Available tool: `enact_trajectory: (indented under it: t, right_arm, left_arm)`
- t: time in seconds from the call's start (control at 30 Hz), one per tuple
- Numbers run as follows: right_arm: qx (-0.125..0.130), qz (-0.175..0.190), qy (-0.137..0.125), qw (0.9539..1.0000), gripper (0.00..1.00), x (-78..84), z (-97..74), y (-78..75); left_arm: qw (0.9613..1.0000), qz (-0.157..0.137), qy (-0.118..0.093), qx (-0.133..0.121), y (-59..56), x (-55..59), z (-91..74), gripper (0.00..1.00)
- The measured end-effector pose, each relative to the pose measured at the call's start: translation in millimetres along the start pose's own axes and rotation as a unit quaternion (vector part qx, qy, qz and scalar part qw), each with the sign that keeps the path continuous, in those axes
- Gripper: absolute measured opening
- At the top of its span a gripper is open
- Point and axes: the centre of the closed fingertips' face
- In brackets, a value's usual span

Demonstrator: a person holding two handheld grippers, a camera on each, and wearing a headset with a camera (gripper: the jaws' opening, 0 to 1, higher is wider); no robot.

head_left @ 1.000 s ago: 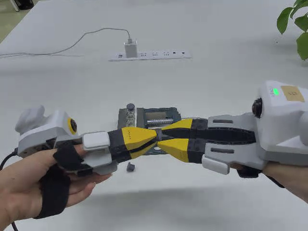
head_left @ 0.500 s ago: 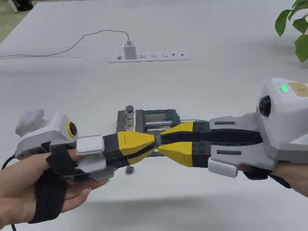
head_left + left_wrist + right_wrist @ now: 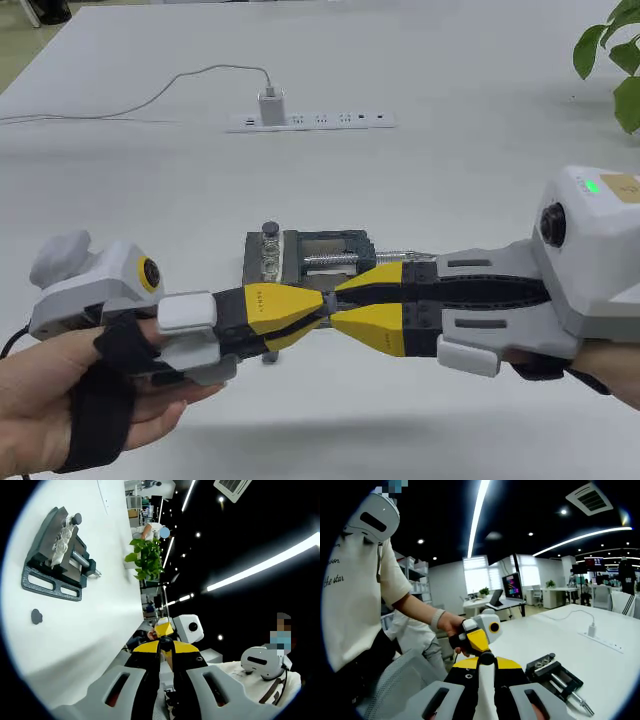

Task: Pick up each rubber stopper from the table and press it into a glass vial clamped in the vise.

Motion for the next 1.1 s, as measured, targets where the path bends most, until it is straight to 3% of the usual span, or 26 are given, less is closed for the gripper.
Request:
enact_trajectory:
  t: [0.13, 0.4, 0.53, 0.67, 0.7, 0.77, 0.87, 0.9, 1.0, 1.07, 1.1]
  right_arm:
    - [-0.001, 0.0, 0.008, 1.0, 0.05, 4.3, 0.7, 0.0]
    - [-0.001, 0.005, 0.017, 0.9998, 0.05, 10.5, 1.5, -1.0]
    - [0.002, 0.006, 0.024, 0.9997, 0.05, 13.9, 1.4, -1.9]
    - [0.003, 0.015, 0.035, 0.9993, 0.05, 19.1, 1.2, -2.2]
    - [0.004, 0.015, 0.037, 0.9992, 0.05, 19.9, 1.1, -2.5]
    - [0.004, 0.017, 0.043, 0.9989, 0.05, 23.4, 0.9, -2.5]
    - [0.005, 0.019, 0.05, 0.9986, 0.05, 27.4, 0.6, -2.5]
    - [0.004, 0.021, 0.052, 0.9984, 0.05, 28.7, 0.4, -2.4]
    - [0.005, 0.022, 0.057, 0.9981, 0.05, 31.2, 0.1, -2.6]
    - [0.008, 0.021, 0.06, 0.998, 0.05, 32.5, 0.0, -3.2]
    - [0.009, 0.021, 0.061, 0.9978, 0.05, 33.0, -0.1, -3.5]
  left_arm:
    - [0.9999, 0.011, 0.004, -0.006, 2.9, 1.4, -1.4, 0.05]
    - [0.9973, 0.068, 0.015, -0.024, 8.3, 4.4, -3.1, 0.06]
    - [0.9939, 0.098, 0.03, -0.042, 13.6, 8.4, -4.5, 0.2]
    - [0.9841, 0.156, 0.052, -0.066, 21.4, 12.8, -6.3, 0.31]
    - [0.9836, 0.158, 0.052, -0.07, 22.1, 12.9, -6.3, 0.34]
    - [0.9765, 0.19, 0.054, -0.086, 26.7, 10.5, -7.8, 0.43]
    - [0.9621, 0.239, 0.059, -0.117, 34.3, 5.4, -11.0, 0.55]
    - [0.9542, 0.262, 0.066, -0.129, 37.2, 4.3, -12.8, 0.58]
    - [0.9398, 0.295, 0.079, -0.153, 43.1, 2.1, -17.6, 0.67]
    - [0.9334, 0.311, 0.08, -0.161, 44.4, 0.0, -19.5, 0.72]
    - [0.9327, 0.311, 0.079, -0.165, 45.2, -0.4, -20.1, 0.76]
Point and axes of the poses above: the centre of the closed fingertips' face, and the gripper's own axes: z roughly forward along the fingers, y roughly to its left, x roughly out of its underside, and after that the axes turned 3 degrees about x, right-handed
